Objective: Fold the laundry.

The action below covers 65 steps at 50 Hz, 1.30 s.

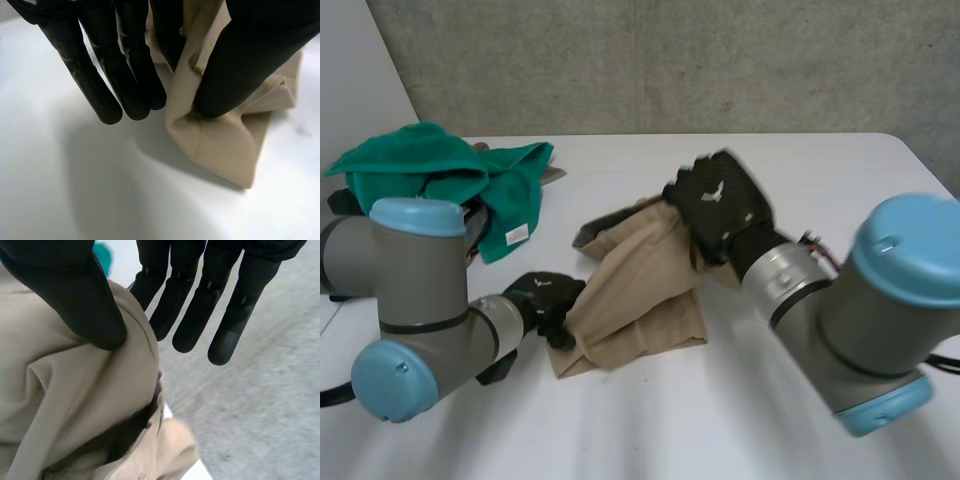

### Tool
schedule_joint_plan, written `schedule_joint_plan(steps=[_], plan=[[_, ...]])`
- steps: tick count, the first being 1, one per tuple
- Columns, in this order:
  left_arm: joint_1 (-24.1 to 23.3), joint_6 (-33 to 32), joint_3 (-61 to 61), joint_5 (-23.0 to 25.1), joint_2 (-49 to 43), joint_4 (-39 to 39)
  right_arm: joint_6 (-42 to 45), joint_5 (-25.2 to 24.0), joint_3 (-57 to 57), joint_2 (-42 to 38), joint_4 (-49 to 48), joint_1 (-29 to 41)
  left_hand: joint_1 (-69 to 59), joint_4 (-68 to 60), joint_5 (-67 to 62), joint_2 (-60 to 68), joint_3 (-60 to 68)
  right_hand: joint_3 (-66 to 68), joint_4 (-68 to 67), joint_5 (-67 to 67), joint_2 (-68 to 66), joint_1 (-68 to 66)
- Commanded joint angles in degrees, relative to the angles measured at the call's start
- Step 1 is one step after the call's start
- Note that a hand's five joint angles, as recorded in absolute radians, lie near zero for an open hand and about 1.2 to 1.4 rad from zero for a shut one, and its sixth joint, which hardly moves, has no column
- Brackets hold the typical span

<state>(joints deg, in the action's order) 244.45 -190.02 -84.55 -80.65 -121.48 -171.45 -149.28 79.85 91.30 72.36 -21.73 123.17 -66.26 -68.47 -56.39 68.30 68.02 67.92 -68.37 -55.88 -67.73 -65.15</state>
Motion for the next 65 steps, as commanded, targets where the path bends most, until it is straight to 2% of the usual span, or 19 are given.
schedule_joint_plan(steps=[1, 3, 7, 14, 18, 23, 29, 37, 40, 43, 44, 45, 46, 48, 49, 54, 58, 60, 65], plan=[[-0.37, -0.70, 5.00, -6.36, 14.85, 0.68, -4.00, -0.22, -3.31, 7.61, 5.90, -2.94, -13.74, -11.53, -13.61, 11.70, 11.98, 12.08, -11.63, -14.12, -12.27, -14.85], [-0.37, -1.75, 7.97, -6.97, 21.24, 0.59, -4.52, 0.04, -6.11, 9.54, 8.52, -3.46, -13.74, -11.53, -13.61, 11.70, 11.98, 12.08, -11.63, -14.12, -12.27, -14.85], [0.06, -2.28, 14.91, -6.45, 28.47, 1.03, -6.71, 0.83, -12.79, 12.00, 13.36, -4.25, -13.74, -11.53, -13.61, 11.70, 11.98, 12.08, -11.63, -14.12, -12.27, -14.85], [0.68, -2.63, 27.66, -6.10, 29.99, 4.27, -13.40, 1.80, -23.88, 14.21, 17.77, -5.40, -13.74, -11.53, -13.61, 11.70, 11.98, 12.08, -11.63, -14.12, -12.27, -14.85], [-0.02, -2.63, 34.61, -6.10, 27.36, 7.97, -16.03, 1.89, -28.89, 14.21, 19.09, -7.15, -13.74, -11.53, -13.61, 11.70, 11.98, 12.08, -11.63, -14.12, -12.27, -14.85], [0.24, -2.72, 40.59, -6.80, 21.22, 8.86, -18.15, 1.98, -31.88, 11.76, 19.53, -9.35, -13.74, -11.53, -13.61, 11.70, 11.98, 12.08, -11.63, -14.12, -12.27, -14.85], [1.12, -3.60, 44.02, -6.97, 12.25, 5.17, -17.27, 3.38, -32.50, 4.03, 18.12, -6.64, -13.74, -11.53, -13.61, 11.70, 11.98, 12.08, -11.63, -14.12, -12.27, -14.85], [1.65, -8.69, 49.82, -6.27, -6.11, -0.99, -10.33, 10.50, -33.82, -11.79, 12.86, -3.65, -13.74, -11.53, -13.61, 11.70, 11.98, 12.08, -11.63, -14.12, -12.27, -14.85], [1.82, -10.72, 54.47, -6.80, -14.38, -2.66, -6.91, 13.57, -35.40, -18.82, 6.10, -2.15, -13.74, -11.53, -13.61, 11.70, 11.98, 12.08, -11.63, -14.12, -12.27, -14.85], [2.70, -11.42, 61.41, -10.65, -21.85, -5.03, -3.57, 16.65, -37.94, -26.38, -6.46, -1.62, -13.74, -11.53, -13.61, 11.70, 11.98, 12.08, -11.63, -14.12, -12.27, -14.85], [3.31, -10.81, 64.48, -13.45, -24.83, -5.99, -2.34, 18.83, -39.60, -31.09, -15.10, -1.62, -13.74, -11.53, -13.61, 11.70, 11.98, 12.08, -11.63, -14.12, -12.27, -14.85], [3.58, -10.37, 65.99, -14.87, -25.73, -6.17, -2.15, 19.55, -39.88, -32.27, -17.97, -1.71, 0.06, 2.27, 0.20, -2.11, -1.82, 8.23, -7.77, -10.27, -8.42, -11.00], [3.84, -9.93, 67.22, -15.67, -26.00, -6.18, -2.07, 20.17, -40.41, -33.94, -20.87, -1.88, 13.36, 15.56, 13.49, -15.40, -15.12, -11.12, 11.58, 9.09, 10.94, 8.36], [4.20, -7.75, 68.72, -16.64, -26.09, -6.09, -2.15, 20.96, -41.55, -36.66, -28.07, -2.06, 53.49, 55.69, 53.62, -55.53, -55.25, -57.92, 58.37, 55.88, 57.73, 55.15], [4.11, -6.95, 68.55, -16.64, -25.65, -6.00, -2.24, 20.79, -41.38, -36.68, -28.46, -2.06, 56.26, 58.47, 56.39, -58.30, -58.02, -57.92, 58.37, 55.88, 57.73, 55.15], [4.20, -3.17, 62.41, -16.12, -18.98, -6.35, -7.24, 19.04, -37.78, -32.21, -24.43, -1.89, 56.26, 58.47, 56.39, -58.30, -58.02, -57.92, 58.37, 55.88, 57.73, 55.15], [4.02, -2.72, 53.37, -14.01, -11.16, -7.58, -13.22, 16.14, -33.74, -23.16, -15.83, -1.80, 56.26, 58.47, 56.39, -58.30, -58.02, -57.92, 58.37, 55.88, 57.73, 55.15], [3.85, -3.16, 47.39, -11.82, -6.06, -8.11, -13.93, 13.24, -32.24, -17.63, -7.84, -1.89, 56.26, 58.47, 56.39, -58.30, -58.02, -57.92, 58.37, 55.88, 57.73, 55.15], [3.06, -3.95, 34.38, -7.34, 4.04, -6.97, -13.40, 9.19, -31.36, -12.25, 11.84, -2.76, 56.26, 58.47, 56.39, -58.30, -58.02, -57.92, 58.37, 55.88, 57.73, 55.15]])
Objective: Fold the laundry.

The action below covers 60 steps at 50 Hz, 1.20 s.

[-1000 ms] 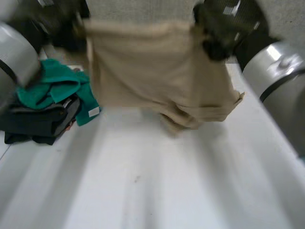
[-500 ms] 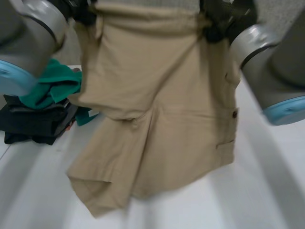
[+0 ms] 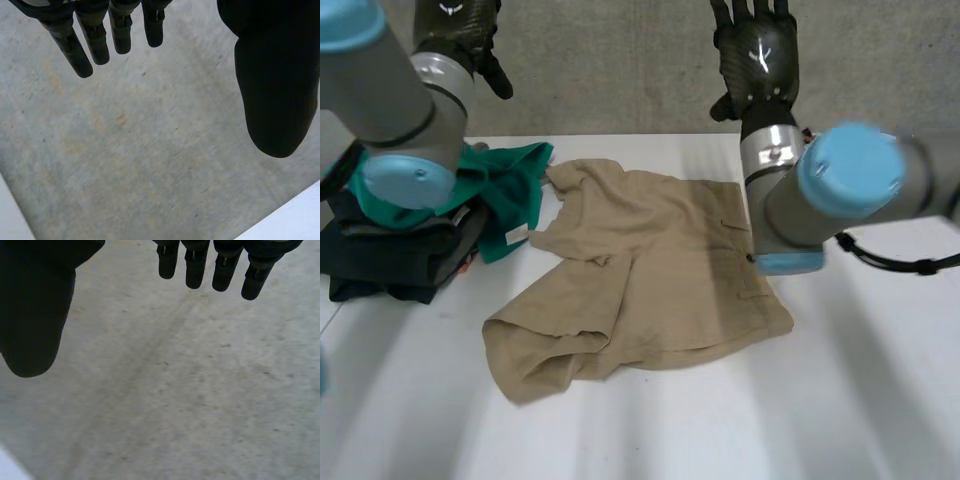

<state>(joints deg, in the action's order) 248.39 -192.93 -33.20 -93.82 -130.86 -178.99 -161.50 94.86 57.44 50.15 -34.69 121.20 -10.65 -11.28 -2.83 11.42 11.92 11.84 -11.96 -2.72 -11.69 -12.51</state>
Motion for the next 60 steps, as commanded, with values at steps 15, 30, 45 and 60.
schedule_joint_plan(steps=[15, 30, 45, 60], plan=[[-5.28, -2.01, -53.18, 14.98, 31.19, 18.76, 4.96, -16.19, 21.11, 18.49, 56.23, -8.87, -43.42, -42.80, -41.25, 42.65, 42.16, 23.36, -23.24, -22.48, -23.51, -22.69], [-8.36, -2.71, -69.10, 14.54, 26.98, 17.80, 15.34, -25.96, 44.94, 21.39, 33.03, -12.48, -37.26, -36.64, -35.08, 36.49, 35.99, 38.54, -38.43, -37.66, -38.69, -37.87], [-4.67, -2.89, -69.10, 6.54, 24.16, 8.75, 16.04, -27.81, 51.10, 18.93, 16.94, -12.48, -23.95, -23.33, -21.77, 23.18, 22.68, 20.87, -20.75, -19.99, -21.02, -20.20], [-0.36, -3.06, -70.34, 7.59, 25.57, 6.90, 16.31, -22.71, 50.22, 13.75, 9.73, -11.51, -25.13, -24.50, -22.95, 24.36, 23.86, 68.16, -68.04, -67.28, -68.31, -67.49]])
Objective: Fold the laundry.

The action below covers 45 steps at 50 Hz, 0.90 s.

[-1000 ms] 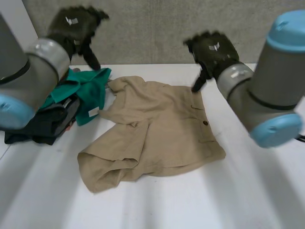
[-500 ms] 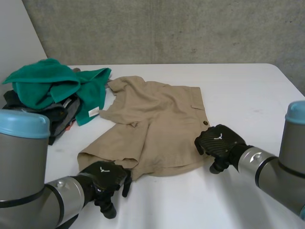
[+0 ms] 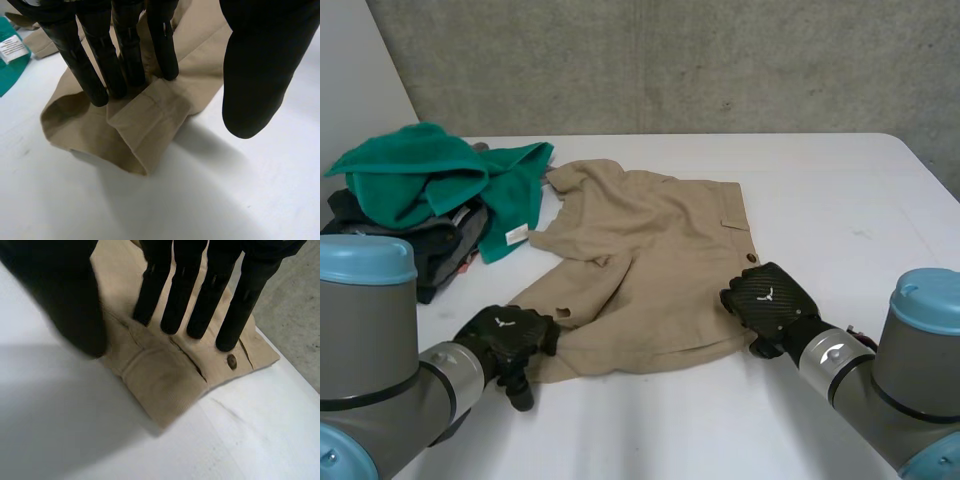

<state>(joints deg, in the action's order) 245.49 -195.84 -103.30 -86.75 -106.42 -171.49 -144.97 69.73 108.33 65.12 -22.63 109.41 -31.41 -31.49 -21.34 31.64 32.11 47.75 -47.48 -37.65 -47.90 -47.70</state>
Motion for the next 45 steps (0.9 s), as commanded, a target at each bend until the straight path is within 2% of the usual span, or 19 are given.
schedule_joint_plan(steps=[1, 12, 28, 32, 33, 36, 40, 45], plan=[[2.88, -0.15, -0.23, 0.61, 1.47, -0.68, -0.14, 2.60, -0.66, -1.14, -2.42, 0.28, -4.20, -4.12, -4.27, 3.97, 3.50, 32.25, -32.52, -32.35, -32.10, -32.30], [4.73, -0.59, -0.41, 2.90, 2.97, -1.56, -0.76, 4.01, 0.75, 2.20, -2.25, 1.95, -0.50, -0.42, -0.57, 0.27, -0.20, 32.25, -32.52, -32.35, -32.10, -32.30], [3.33, -5.95, 0.38, 2.37, -3.44, -5.52, -0.93, 4.09, 0.57, 2.56, -1.63, 2.04, -1.34, -1.26, -1.40, 1.10, 0.63, 32.25, -32.52, -32.35, -32.10, -32.30], [2.45, -6.66, 0.56, 2.02, -4.59, -6.05, -0.93, 4.71, 0.57, 2.99, -1.28, 1.77, -11.06, -10.98, -11.13, 10.83, 10.36, 32.25, -32.52, -32.35, -32.10, -32.30], [2.27, -6.92, 0.82, 1.67, -5.20, -6.48, -1.02, 5.06, 0.48, 3.43, -1.02, 1.77, -23.09, -23.01, -23.16, 22.86, 22.38, 32.25, -32.52, -32.35, -32.10, -32.30], [2.18, -7.36, 1.26, 0.79, -5.91, -7.10, -1.11, 5.67, 0.40, 4.14, -0.23, 1.69, -46.84, -46.76, -46.91, 46.61, 46.13, 32.25, -32.52, -32.35, -32.10, -32.30], [2.10, -8.77, 2.23, -1.49, -5.30, -6.93, -0.85, 6.82, 0.31, 6.85, 2.41, 1.86, -48.59, -48.51, -48.66, 48.36, 47.89, 32.25, -32.52, -32.35, -32.10, -32.30], [1.30, -8.50, 3.72, -2.82, 9.27, -4.73, -1.19, 8.49, -2.50, 15.90, 7.85, 1.42, -48.59, -48.51, -48.66, 48.36, 47.89, 32.25, -32.52, -32.35, -32.10, -32.30]])
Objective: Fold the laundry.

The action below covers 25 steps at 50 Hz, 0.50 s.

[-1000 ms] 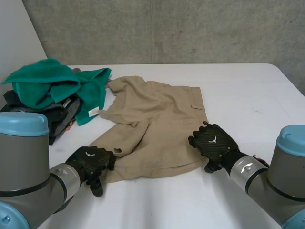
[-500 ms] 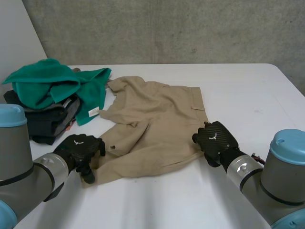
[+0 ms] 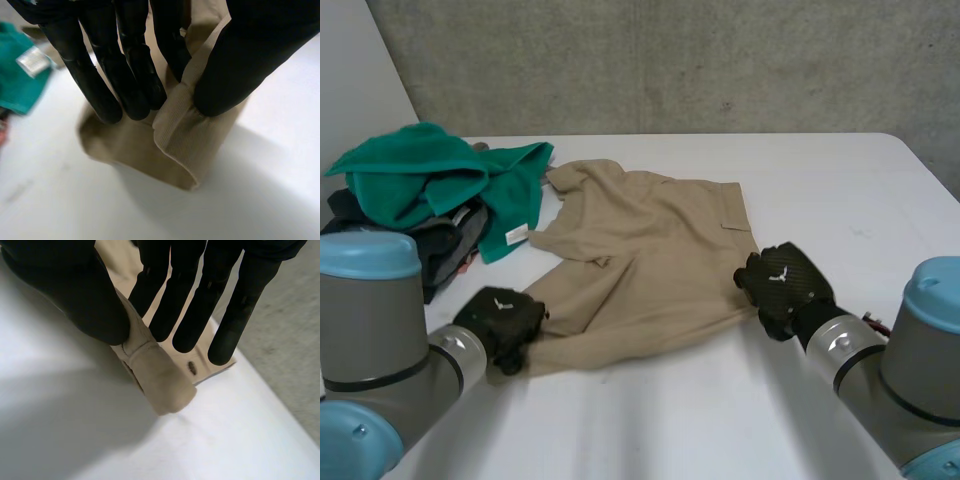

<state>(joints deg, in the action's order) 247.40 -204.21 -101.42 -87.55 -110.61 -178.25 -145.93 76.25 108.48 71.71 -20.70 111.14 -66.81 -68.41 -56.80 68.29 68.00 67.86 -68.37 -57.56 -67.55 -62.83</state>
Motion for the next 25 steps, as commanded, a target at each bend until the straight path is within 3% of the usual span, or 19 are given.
schedule_joint_plan(steps=[1, 6, 9, 16, 25], plan=[[-0.61, -0.05, 2.54, -1.83, 15.76, 2.47, -0.41, 2.15, -3.44, 10.80, 6.63, -0.22, -13.19, -11.59, -13.20, 11.71, 12.00, 12.14, -11.63, -12.44, -12.45, -17.17], [-0.34, 2.40, 11.05, 0.45, 27.97, 7.19, -1.99, 4.25, -11.77, 18.97, 12.77, -0.30, -13.19, -11.59, -13.20, 11.71, 12.00, 12.14, -11.63, -12.44, -12.45, -17.17], [-0.08, 4.25, 14.93, 1.86, 30.45, 10.64, -3.13, 4.70, -16.36, 20.74, 16.64, -0.57, -13.19, -11.59, -13.20, 11.71, 12.00, 12.14, -11.63, -12.44, -12.45, -17.17], [1.24, 6.63, 25.04, 2.74, 24.23, 16.71, -7.00, 2.59, -27.26, 16.28, 26.50, -2.15, -13.19, -11.59, -13.20, 11.71, 12.00, 12.14, -11.63, -12.44, -12.45, -17.17], [-0.78, 6.19, 34.09, 1.51, 7.53, 15.75, -7.79, 3.82, -36.58, 2.13, 27.73, -1.01, -13.19, -11.59, -13.20, 11.71, 12.00, 12.14, -11.63, -12.44, -12.45, -17.17]])
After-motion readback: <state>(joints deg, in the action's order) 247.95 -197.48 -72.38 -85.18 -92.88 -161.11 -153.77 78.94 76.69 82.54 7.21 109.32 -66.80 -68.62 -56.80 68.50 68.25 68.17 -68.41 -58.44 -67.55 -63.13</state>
